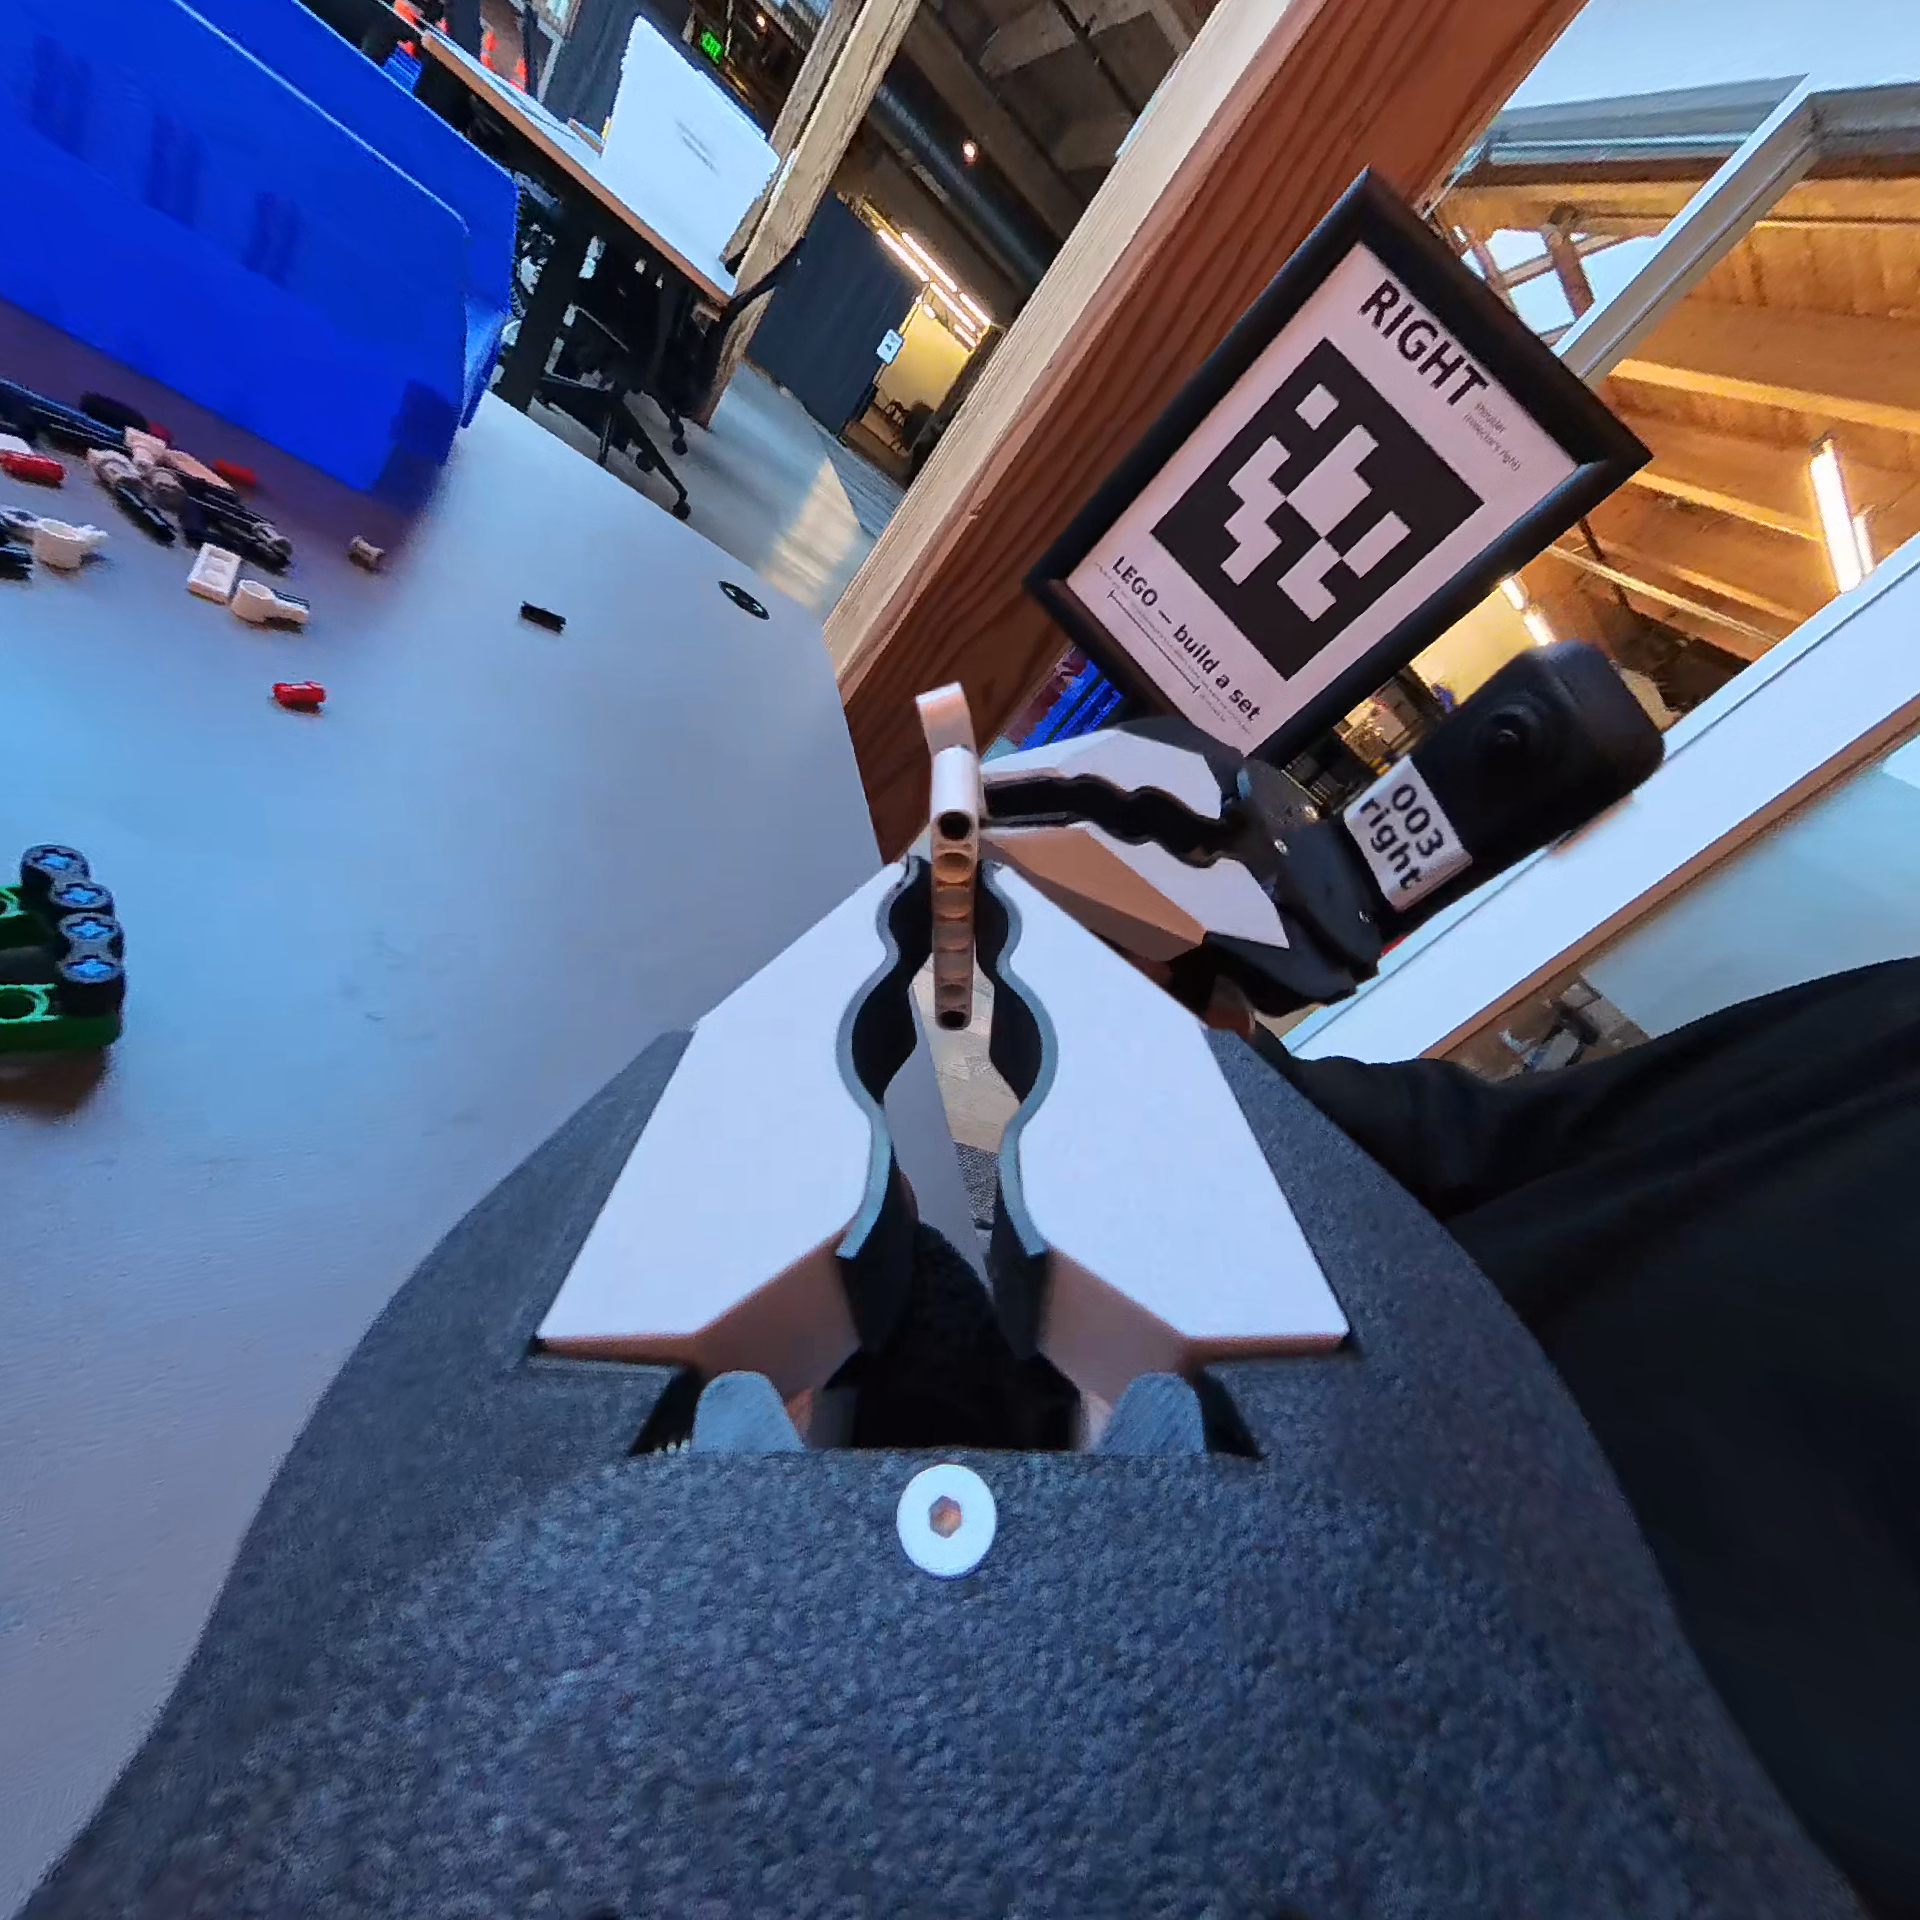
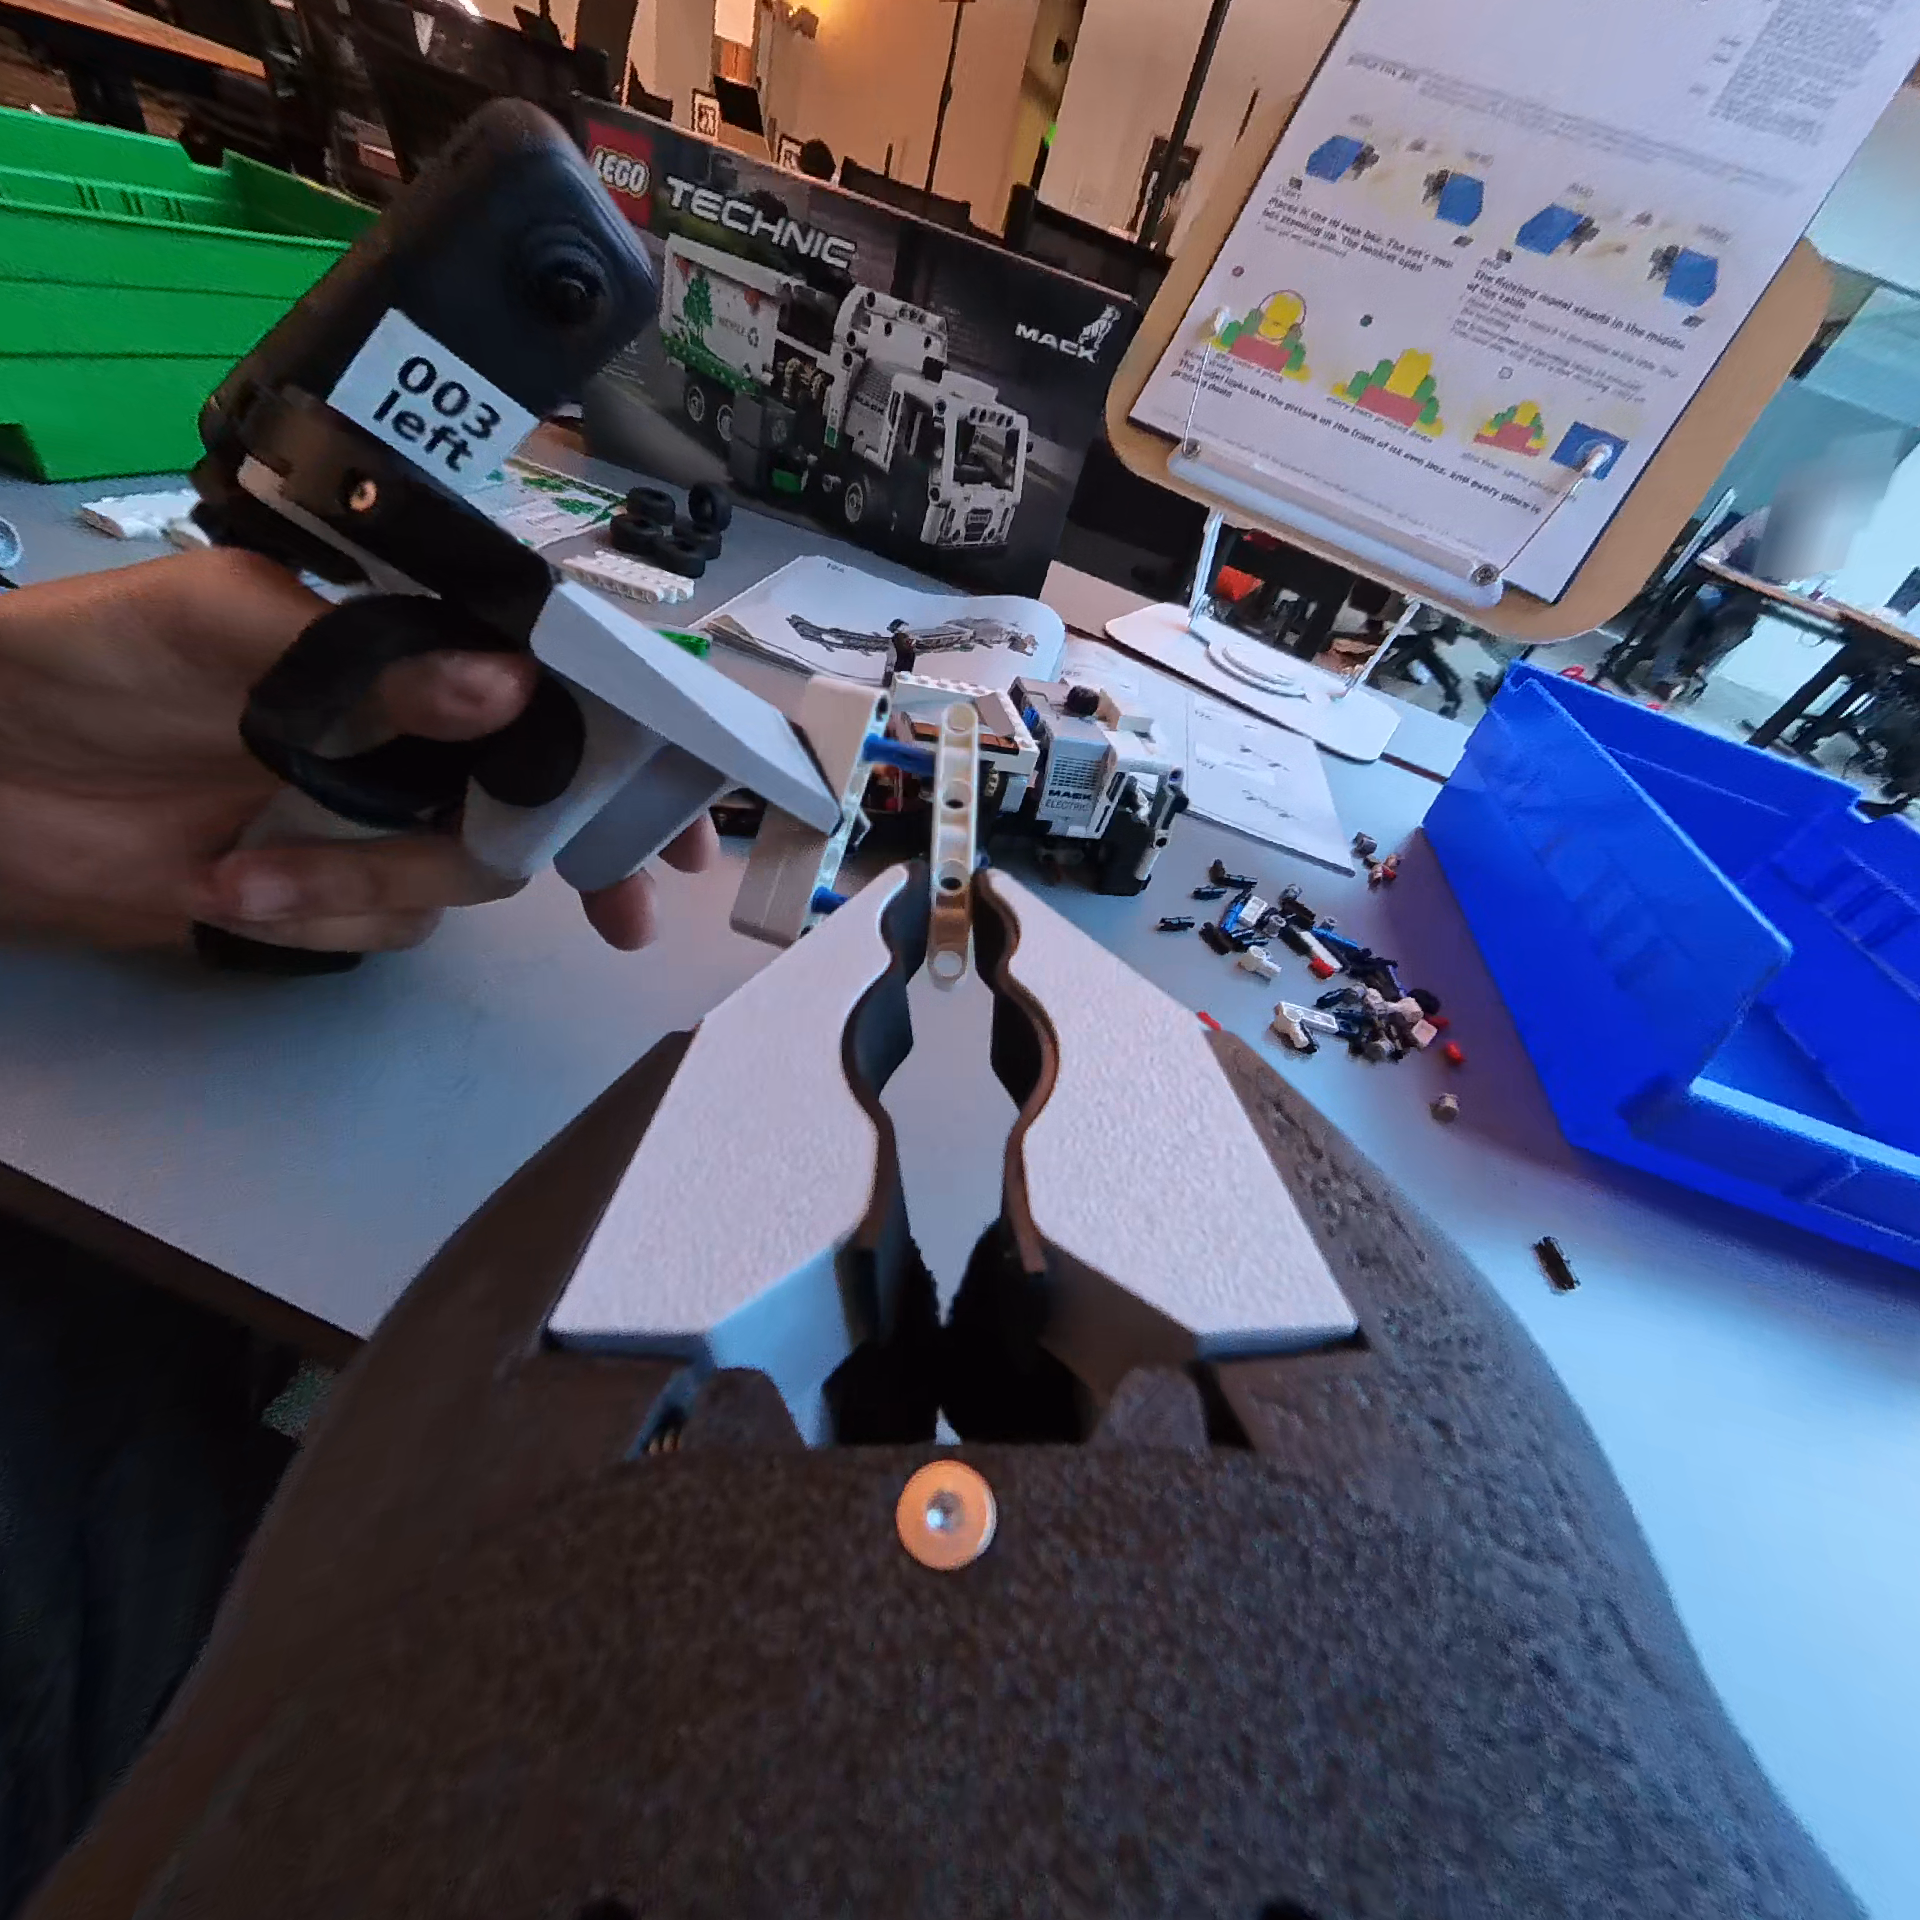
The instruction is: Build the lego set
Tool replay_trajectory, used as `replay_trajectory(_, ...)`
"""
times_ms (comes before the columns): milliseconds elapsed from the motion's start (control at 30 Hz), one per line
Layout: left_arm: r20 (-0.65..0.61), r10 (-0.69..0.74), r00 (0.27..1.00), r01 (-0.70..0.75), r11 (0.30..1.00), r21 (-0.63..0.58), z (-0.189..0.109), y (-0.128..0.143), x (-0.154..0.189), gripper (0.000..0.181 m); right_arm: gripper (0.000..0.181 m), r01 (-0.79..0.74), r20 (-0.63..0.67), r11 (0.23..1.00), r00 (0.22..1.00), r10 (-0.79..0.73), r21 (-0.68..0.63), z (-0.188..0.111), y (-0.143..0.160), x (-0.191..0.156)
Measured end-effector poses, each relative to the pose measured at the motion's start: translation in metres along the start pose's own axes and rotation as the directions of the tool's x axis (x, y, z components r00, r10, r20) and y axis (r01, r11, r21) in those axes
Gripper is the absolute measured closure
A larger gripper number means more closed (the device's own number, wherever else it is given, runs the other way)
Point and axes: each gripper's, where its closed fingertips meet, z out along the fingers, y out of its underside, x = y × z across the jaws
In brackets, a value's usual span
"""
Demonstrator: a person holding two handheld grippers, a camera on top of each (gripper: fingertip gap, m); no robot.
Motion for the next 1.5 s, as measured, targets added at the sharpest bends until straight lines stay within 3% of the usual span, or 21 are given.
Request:
replay_trajectory(200, 0.017, 0.019, 1.000, -0.019, 1.000, -0.001, 0.000, 0.001, -0.002, 0.175, 0.174, 0.083, -0.049, 0.996, 0.995, -0.081, 0.037, 0.003, 0.003, -0.002)
replay_trajectory(633, 0.165, 0.231, 0.959, -0.227, 0.973, -0.046, -0.001, 0.002, -0.010, 0.175, 0.174, -0.171, 0.085, 0.985, 0.982, 0.169, 0.008, 0.013, 0.012, -0.004)
replay_trajectory(867, 0.170, 0.255, 0.952, -0.246, 0.967, -0.071, 0.001, 0.005, -0.009, 0.175, 0.174, -0.273, 0.217, 0.961, 0.936, 0.276, -0.047, 0.012, 0.016, -0.006)
replay_trajectory(1033, 0.164, 0.257, 0.952, -0.248, 0.966, -0.076, 0.001, 0.006, -0.008, 0.175, 0.174, -0.260, 0.259, 0.964, 0.929, 0.265, -0.056, 0.010, 0.016, -0.007)
replay_trajectory(1133, 0.187, 0.260, 0.947, -0.249, 0.965, -0.079, 0.001, 0.006, -0.011, 0.175, 0.175, -0.243, 0.215, 0.968, 0.944, 0.252, -0.069, 0.012, 0.018, -0.006)
replay_trajectory(1367, 0.237, 0.228, 0.944, -0.223, 0.974, -0.048, -0.003, 0.000, -0.018, 0.175, 0.175, -0.221, -0.055, 0.975, 0.974, 0.220, -0.019, 0.021, 0.018, -0.002)
replay_trajectory(1500, 0.265, 0.239, 0.934, -0.240, 0.970, -0.027, -0.004, -0.003, -0.018, 0.175, 0.175, -0.262, -0.063, 0.965, 0.963, 0.262, -0.001, 0.023, 0.015, -0.002)
